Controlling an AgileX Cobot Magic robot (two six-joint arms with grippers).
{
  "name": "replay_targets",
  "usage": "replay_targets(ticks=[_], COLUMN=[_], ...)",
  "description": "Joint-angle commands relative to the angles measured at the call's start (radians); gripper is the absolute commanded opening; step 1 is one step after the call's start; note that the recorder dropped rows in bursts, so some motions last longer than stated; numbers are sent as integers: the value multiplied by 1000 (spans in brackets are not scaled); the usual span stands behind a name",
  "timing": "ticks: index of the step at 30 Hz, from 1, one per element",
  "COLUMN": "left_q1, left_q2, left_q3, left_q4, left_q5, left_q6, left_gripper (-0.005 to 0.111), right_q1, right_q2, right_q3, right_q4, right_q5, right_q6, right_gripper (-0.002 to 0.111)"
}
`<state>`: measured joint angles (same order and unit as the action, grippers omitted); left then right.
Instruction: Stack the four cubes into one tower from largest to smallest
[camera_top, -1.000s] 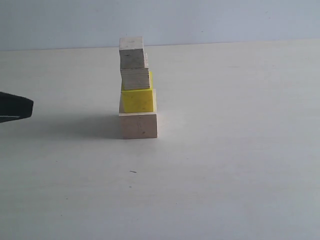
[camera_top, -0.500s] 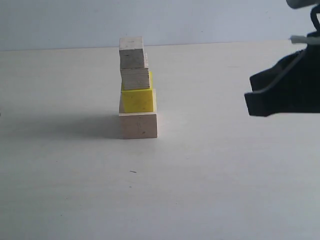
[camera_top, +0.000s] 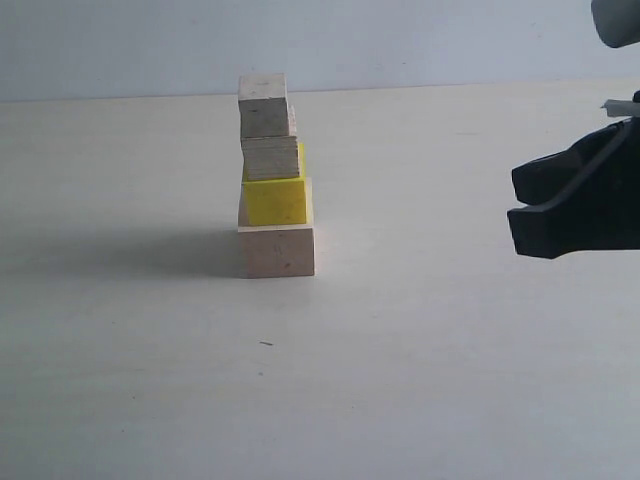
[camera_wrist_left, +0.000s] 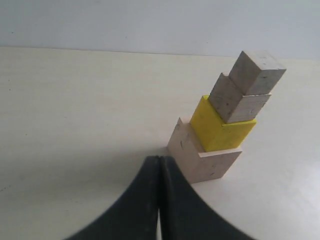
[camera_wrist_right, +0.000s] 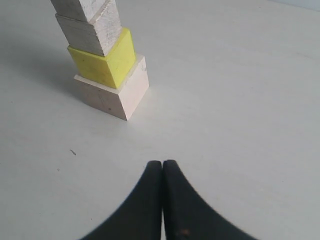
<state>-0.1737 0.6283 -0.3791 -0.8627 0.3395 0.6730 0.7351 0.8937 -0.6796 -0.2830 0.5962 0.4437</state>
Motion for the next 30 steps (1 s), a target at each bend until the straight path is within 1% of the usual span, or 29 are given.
replay_targets(ticks=[1, 10, 12, 13, 14, 15, 17, 18, 20, 21, 23, 27, 28, 30], left_q1=[-6, -9, -18, 14, 37, 112, 221, 269, 330, 351, 371, 372, 372, 372], left_q2=[-5, -11, -90, -176, -214, -312, -429, -471, -529, -541, -545, -545, -545, -545], left_q3=[4, 4, 4, 4, 4, 4, 4, 4, 4, 4, 4, 17, 28, 61], left_q4=[-12, -12, -9, -9, -9, -7, 9, 31, 77, 79, 79, 77, 99, 217], left_q5=[-10, -10, -4, -2, -2, -4, -24, -31, -35, -33, -33, -24, -24, -26], left_q6=[4, 4, 4, 4, 4, 9, 74, 115, 138, 138, 136, 96, 54, -94], left_gripper=[0, 0, 0, 0, 0, 0, 0, 0, 0, 0, 0, 0, 0, 0], right_q1=[-2, -2, -2, -2, -2, -2, -2, -2, -2, -2, -2, -2, -2, -2], right_q2=[-6, -6, -6, -6, -6, -6, -6, -6, -6, -6, -6, -6, -6, -6], right_q3=[3, 3, 3, 3, 3, 3, 3, 3, 3, 3, 3, 3, 3, 3], right_q4=[-8, -8, -8, -8, -8, -6, -6, -6, -6, -6, -6, -6, -6, -6], right_q5=[-16, -16, -16, -16, -16, -16, -16, -16, -16, -16, -16, -16, -16, -16], right_q6=[4, 4, 4, 4, 4, 4, 4, 4, 4, 4, 4, 4, 4, 4], right_gripper=[0, 0, 0, 0, 0, 0, 0, 0, 0, 0, 0, 0, 0, 0])
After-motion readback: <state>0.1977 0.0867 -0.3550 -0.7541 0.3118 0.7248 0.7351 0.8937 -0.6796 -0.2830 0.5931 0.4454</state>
